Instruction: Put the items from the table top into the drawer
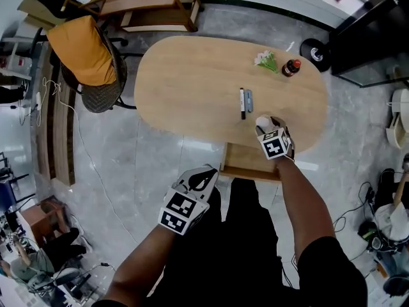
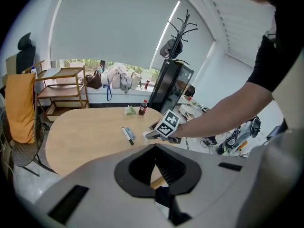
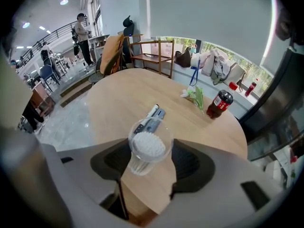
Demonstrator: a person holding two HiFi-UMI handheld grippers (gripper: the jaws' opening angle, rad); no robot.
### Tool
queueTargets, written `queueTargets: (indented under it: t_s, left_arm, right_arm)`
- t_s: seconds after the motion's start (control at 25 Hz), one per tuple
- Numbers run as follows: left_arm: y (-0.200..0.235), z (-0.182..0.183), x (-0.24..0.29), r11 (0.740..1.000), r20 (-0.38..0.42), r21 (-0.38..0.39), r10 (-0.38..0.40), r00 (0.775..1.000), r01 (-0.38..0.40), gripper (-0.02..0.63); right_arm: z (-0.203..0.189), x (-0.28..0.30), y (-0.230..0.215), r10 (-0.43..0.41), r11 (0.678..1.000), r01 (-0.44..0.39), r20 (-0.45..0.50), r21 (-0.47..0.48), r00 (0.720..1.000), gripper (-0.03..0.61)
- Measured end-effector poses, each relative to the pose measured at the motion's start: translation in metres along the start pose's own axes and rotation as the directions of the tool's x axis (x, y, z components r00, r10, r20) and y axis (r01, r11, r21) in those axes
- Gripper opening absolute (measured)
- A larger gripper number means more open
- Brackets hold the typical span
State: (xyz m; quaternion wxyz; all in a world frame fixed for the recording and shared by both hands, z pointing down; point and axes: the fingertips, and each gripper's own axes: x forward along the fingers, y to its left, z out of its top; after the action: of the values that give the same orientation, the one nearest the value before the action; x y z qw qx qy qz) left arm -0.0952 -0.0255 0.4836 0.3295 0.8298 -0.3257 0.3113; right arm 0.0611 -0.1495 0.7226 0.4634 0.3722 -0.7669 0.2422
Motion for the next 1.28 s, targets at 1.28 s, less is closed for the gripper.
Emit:
queueTargets:
  t_s: [1.28]
  left_arm:
    - [0.045, -0.109, 0.017, 0.994, -0.105, -0.108, -0.026, 0.994, 0.015, 0.002]
  right_arm:
    - [-0.165, 0.113, 0.189, 0.303, 0.925, -0.224, -0.239, 0.307, 0.923, 0.259]
